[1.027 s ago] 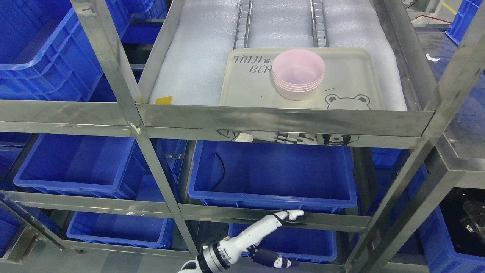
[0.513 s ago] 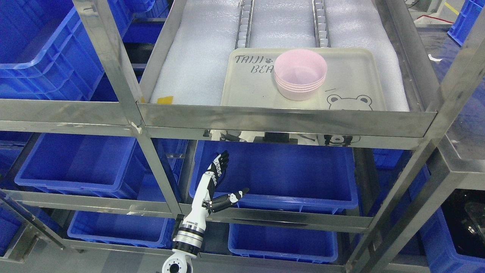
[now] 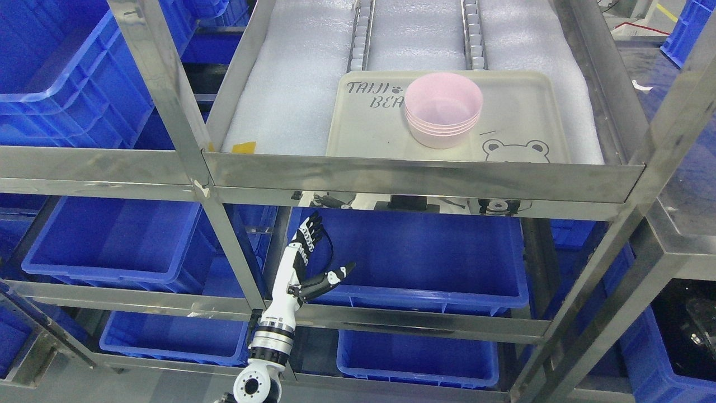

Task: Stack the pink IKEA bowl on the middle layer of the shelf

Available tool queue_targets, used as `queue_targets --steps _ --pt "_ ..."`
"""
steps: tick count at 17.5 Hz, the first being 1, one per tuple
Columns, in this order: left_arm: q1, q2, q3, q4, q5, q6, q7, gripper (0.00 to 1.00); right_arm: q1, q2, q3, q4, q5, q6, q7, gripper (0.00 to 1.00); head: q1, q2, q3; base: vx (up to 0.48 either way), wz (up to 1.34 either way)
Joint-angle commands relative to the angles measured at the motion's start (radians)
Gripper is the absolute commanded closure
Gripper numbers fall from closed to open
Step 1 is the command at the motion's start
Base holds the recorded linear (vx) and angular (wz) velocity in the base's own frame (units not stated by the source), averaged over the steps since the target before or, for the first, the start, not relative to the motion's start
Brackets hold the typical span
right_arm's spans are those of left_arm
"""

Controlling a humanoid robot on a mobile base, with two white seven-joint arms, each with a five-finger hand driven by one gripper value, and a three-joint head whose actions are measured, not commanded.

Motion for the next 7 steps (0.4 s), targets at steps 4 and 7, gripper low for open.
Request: queue_targets --steps 4,7 --pt "-0.001 0.018 -0.037 -0.033 0.008 0.014 0.001 0.02 0.005 -0.017 0.000 -0.017 0.000 0.001 0.000 0.00 0.0000 0.000 0.000 0.000 0.00" --pt "-0.001 0.018 -0.059 -0.033 0.008 0.014 0.001 0.01 0.003 -0.017 0.000 -0.017 0.000 0.001 0.000 0.00 0.0000 0.000 0.000 0.000 0.00"
